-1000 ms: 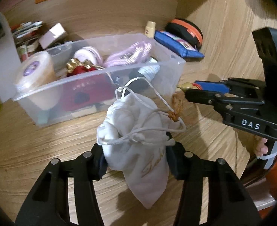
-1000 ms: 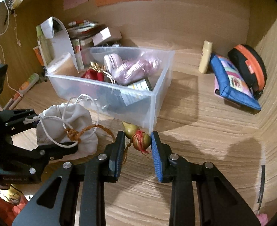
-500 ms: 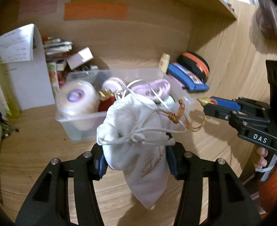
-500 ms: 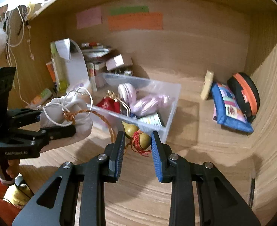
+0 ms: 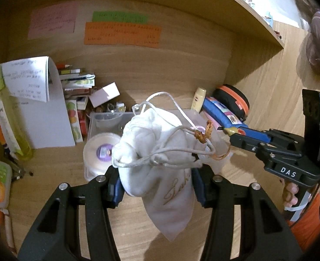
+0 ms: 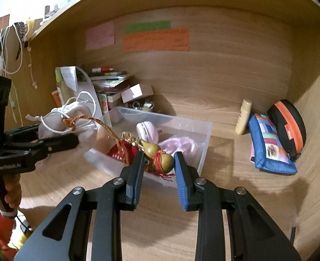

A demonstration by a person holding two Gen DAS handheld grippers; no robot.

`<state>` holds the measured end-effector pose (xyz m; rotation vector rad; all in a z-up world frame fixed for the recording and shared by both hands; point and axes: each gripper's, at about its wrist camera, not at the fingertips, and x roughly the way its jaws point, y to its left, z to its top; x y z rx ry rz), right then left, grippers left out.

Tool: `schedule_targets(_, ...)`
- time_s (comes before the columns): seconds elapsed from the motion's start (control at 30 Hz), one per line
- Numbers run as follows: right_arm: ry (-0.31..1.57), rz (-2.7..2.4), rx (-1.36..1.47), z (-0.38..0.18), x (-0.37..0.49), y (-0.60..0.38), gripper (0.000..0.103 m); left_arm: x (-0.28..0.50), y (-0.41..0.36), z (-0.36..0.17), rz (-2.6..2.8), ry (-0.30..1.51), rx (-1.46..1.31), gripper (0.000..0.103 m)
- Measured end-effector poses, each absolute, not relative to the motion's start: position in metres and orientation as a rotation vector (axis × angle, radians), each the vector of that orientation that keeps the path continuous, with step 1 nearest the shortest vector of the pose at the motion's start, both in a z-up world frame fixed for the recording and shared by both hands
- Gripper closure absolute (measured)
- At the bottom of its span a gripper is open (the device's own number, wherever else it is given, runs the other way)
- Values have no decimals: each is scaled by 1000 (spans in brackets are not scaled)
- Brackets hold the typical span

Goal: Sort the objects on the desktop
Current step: 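Carry pouch with left tool while right tool carries gourd charm over bin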

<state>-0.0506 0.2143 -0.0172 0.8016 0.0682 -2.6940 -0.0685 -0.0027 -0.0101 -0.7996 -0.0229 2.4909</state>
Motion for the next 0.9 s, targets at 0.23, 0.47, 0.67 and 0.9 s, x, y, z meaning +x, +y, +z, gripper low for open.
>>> schedule_targets(0.23,31,-2694,796,-17,-74,210,78,-91,9,-10,2481,-32,-821,52)
schedule_targets(0.47,19,-2699,806,-19,-96,204,78,-116,26,-23,2455,-43,-880,52)
schedule_targets(0.67,23,-2716,858,-29,-118,202,78,-126,35,-33,2443,-13,-912,52)
schedule_targets(0.9,17,-2735,929,-50,-135,205,78,-136,44,-48,2441,12,-940,52)
